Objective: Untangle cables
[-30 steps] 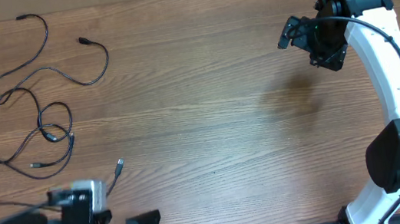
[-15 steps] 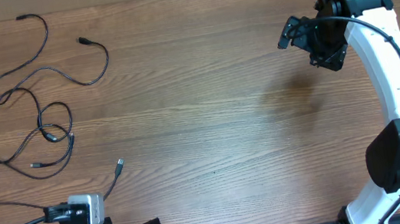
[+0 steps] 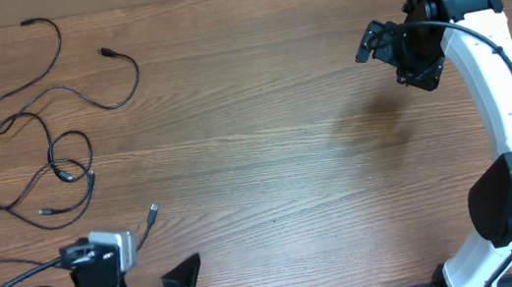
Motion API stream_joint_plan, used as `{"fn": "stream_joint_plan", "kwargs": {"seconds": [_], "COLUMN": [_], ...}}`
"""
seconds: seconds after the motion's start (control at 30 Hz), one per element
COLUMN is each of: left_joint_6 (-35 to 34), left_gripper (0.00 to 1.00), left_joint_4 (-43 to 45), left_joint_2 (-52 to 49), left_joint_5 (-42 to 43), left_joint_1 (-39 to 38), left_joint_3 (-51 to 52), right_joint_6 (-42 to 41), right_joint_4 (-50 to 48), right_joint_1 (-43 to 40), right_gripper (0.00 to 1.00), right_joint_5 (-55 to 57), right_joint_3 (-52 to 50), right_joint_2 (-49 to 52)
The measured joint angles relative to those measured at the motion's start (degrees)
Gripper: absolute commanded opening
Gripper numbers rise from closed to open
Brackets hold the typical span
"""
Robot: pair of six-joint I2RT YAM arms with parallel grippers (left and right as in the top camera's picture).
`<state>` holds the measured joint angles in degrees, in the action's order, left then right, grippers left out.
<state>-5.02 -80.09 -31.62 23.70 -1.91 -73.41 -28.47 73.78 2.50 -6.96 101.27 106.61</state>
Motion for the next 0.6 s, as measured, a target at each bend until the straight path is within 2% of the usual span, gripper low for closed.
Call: {"fn": "stream_joint_plan", "kwargs": {"seconds": [0.2,0.3,0.47,0.6], "left_joint_6": [14.3,18.7,21.7,20.5], "left_gripper": [0.99,0.99,1.0,0.99], "left_joint_4": [20.9,28.6,35.0,39.0], "left_joint_2": [11.1,15.2,20.2,22.4], "left_joint_5": [4.0,5.1,7.5,9.3], "left_joint_1": [0.0,0.0,0.1,0.1], "left_joint_3": [17.0,24.5,33.9,39.8], "right_joint_6": [0.0,0.0,0.0,0.0], "right_joint_4": [0.0,0.0,0.0,0.0], "right_joint_1": [0.0,0.0,0.0,0.0], "right_gripper": [1.0,1.0,1.0,1.0], "right_joint_5": [0.2,0.2,0.2,0.3], "right_joint_3": [0.0,0.0,0.0,0.0], "right_joint_2": [0.0,0.0,0.0,0.0]}}
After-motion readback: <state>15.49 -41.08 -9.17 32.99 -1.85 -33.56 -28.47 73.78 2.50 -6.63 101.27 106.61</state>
